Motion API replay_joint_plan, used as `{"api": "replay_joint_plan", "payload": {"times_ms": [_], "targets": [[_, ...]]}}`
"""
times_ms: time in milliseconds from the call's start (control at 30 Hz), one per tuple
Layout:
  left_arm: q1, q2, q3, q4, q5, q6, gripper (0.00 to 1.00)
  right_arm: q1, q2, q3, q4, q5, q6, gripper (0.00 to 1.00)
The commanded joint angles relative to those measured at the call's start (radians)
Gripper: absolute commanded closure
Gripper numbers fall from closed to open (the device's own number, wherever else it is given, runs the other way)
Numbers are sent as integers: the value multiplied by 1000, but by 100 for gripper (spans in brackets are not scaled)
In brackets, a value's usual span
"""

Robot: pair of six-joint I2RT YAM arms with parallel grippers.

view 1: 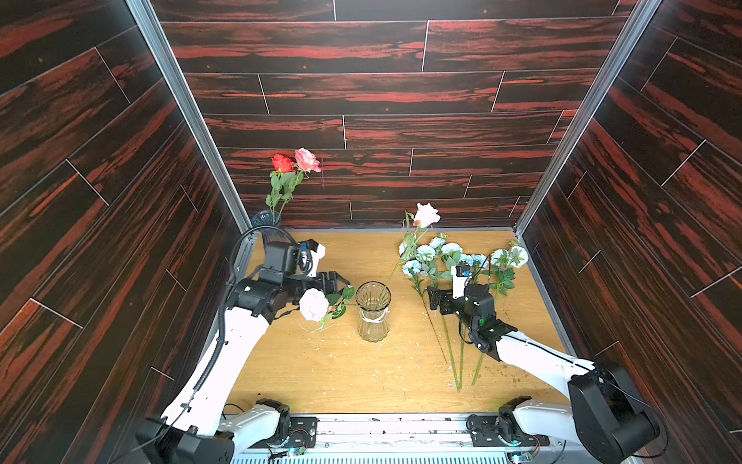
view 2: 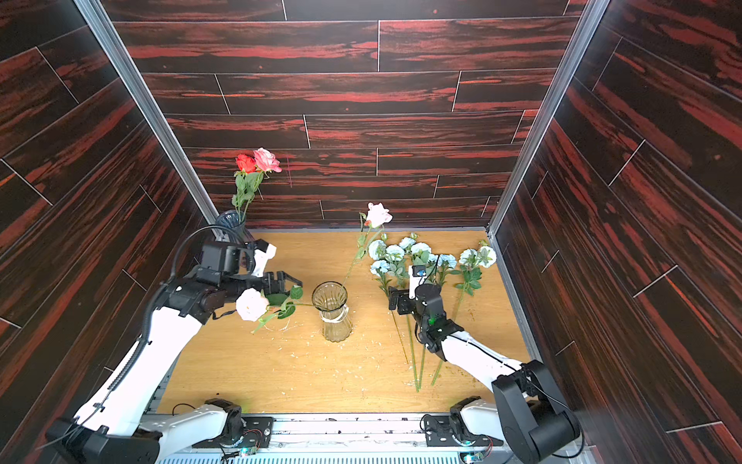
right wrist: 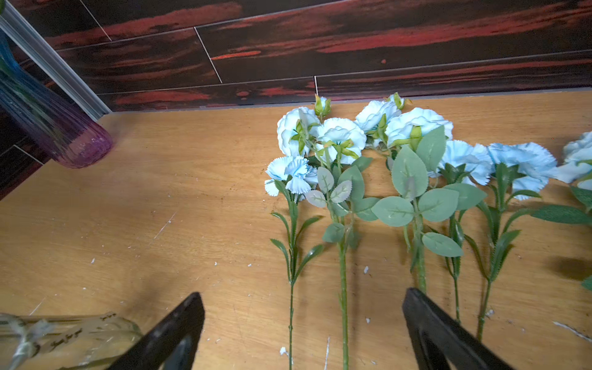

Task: Pick out blue flowers from the vase
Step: Move the vase to the center of the board.

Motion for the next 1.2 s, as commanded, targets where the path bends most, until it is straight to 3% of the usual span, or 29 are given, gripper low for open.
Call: {"api": "replay_joint_plan", "payload": {"times_ms": [0,200,500,733,1167], "targets": [[-30,58,70,-73,-55,52,26,-2,9,26,-1,-17,7,2],[-53,171,137,-75,-78,72,36,-3,15,32,-3,-18,4,1],[-124,279,160,-45,-133,86,41,-3,29,47,-16,-24,0,1],[-188,329,182,-52,-190,89,53,-3,31,51,-18,-25,1,1],[-213,351,169,-51,-268,87,80,-3,27,48,-17,-25,0,1]]}}
